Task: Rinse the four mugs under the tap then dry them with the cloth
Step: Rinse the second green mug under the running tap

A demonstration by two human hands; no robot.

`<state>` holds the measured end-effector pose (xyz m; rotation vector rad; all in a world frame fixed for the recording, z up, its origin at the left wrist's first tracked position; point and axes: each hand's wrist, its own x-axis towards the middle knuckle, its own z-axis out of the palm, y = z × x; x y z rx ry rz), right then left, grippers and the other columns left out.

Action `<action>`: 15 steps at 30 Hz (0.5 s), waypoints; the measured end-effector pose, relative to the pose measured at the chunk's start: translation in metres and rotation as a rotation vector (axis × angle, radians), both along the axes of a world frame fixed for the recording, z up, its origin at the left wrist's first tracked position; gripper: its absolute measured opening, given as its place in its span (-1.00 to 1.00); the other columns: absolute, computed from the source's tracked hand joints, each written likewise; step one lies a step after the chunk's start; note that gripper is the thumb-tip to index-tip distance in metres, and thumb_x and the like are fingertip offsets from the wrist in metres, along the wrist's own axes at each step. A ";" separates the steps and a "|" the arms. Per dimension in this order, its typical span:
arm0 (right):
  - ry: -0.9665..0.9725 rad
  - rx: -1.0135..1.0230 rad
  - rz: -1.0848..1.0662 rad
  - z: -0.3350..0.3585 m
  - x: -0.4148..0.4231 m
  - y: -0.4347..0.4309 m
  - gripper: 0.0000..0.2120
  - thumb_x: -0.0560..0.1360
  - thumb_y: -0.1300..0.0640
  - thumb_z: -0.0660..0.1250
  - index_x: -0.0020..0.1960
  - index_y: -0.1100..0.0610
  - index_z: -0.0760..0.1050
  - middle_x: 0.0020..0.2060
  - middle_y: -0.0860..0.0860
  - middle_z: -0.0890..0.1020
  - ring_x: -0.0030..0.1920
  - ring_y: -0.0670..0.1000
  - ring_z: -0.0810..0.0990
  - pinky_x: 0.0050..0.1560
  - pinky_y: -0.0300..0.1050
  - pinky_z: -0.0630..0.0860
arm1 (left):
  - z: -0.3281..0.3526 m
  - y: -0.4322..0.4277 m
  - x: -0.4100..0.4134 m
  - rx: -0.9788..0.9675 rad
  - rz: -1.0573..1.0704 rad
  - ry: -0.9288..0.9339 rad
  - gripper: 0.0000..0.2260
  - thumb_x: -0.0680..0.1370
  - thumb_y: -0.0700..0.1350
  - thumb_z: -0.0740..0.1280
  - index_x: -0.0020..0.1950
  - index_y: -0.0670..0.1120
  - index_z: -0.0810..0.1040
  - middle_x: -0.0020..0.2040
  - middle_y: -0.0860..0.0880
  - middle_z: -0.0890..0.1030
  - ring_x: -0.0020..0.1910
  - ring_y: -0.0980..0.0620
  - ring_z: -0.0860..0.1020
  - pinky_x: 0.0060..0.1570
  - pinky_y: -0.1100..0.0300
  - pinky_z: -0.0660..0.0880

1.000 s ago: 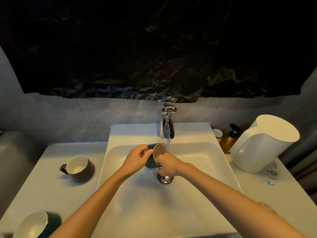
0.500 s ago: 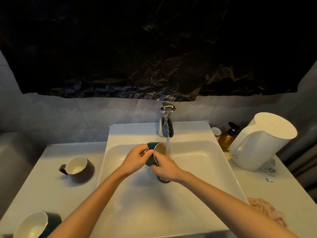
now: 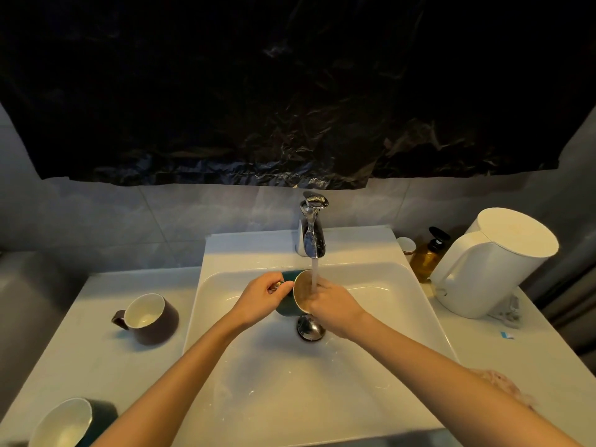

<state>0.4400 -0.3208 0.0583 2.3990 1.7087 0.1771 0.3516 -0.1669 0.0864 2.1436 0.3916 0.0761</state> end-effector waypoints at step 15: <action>0.352 0.216 -0.077 0.000 -0.027 0.007 -0.71 0.57 0.08 0.30 0.26 0.12 0.46 0.11 0.12 0.64 0.07 0.18 0.57 0.04 0.04 0.53 | -0.019 -0.011 0.009 -0.480 0.344 -0.032 -0.43 0.52 -0.03 0.38 0.46 0.19 0.22 0.44 -0.07 0.33 0.38 -0.13 0.33 0.26 -0.14 0.43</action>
